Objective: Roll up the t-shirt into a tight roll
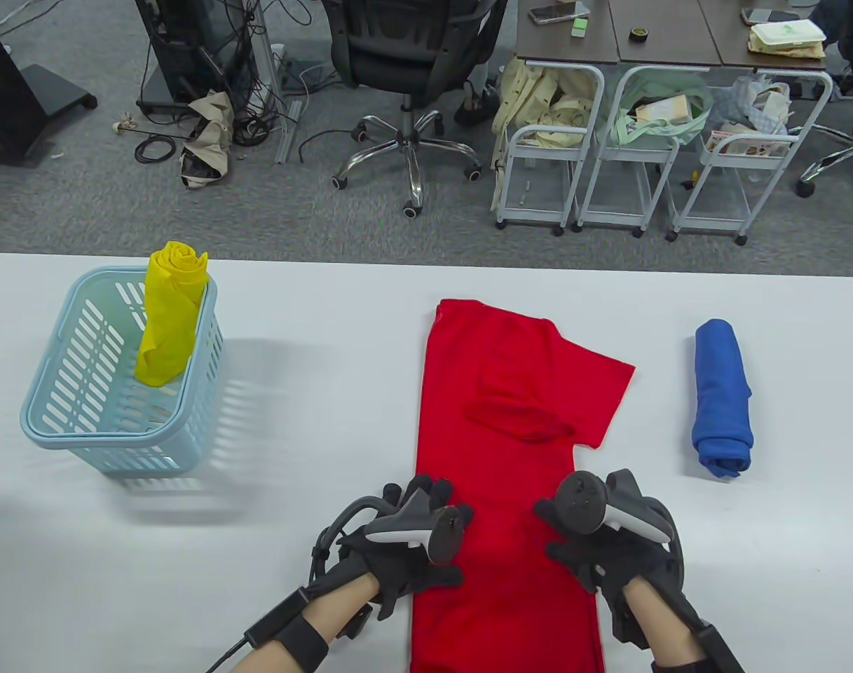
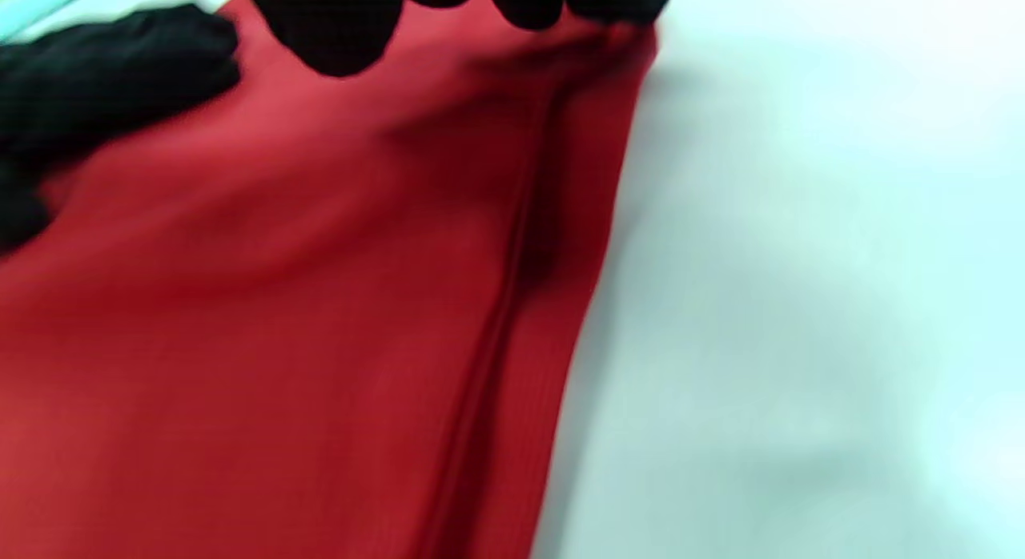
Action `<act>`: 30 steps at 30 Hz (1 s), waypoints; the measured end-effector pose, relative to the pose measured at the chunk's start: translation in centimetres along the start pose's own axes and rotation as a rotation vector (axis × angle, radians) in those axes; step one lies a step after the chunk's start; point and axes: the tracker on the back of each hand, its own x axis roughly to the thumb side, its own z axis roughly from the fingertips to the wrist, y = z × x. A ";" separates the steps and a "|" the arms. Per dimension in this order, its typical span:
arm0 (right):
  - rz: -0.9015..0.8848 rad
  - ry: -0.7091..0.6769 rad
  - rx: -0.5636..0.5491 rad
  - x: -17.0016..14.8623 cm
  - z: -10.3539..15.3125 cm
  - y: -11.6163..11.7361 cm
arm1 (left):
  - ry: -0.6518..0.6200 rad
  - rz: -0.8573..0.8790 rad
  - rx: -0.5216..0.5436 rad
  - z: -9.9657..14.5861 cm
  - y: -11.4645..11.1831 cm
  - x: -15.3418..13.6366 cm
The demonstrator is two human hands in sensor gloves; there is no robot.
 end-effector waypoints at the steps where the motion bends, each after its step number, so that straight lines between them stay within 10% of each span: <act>1: 0.008 0.009 -0.014 0.0 -0.2 -0.9 | -0.002 -0.006 0.009 0.0 0.0 0.1; 8: 0.100 0.083 -0.062 2.8 -5.6 -6.9 | -0.012 -0.005 -0.002 0.0 -0.1 0.0; 15: 0.344 0.212 0.038 5.0 -13.4 -4.6 | -0.016 -0.002 -0.003 0.0 -0.2 -0.1; 24: 0.343 0.383 -0.131 2.8 -14.1 -6.7 | -0.016 0.000 -0.005 -0.1 -0.2 -0.1; 30: -0.103 0.749 -0.282 -5.9 -11.4 -9.1 | -0.016 0.002 -0.009 -0.1 -0.3 -0.1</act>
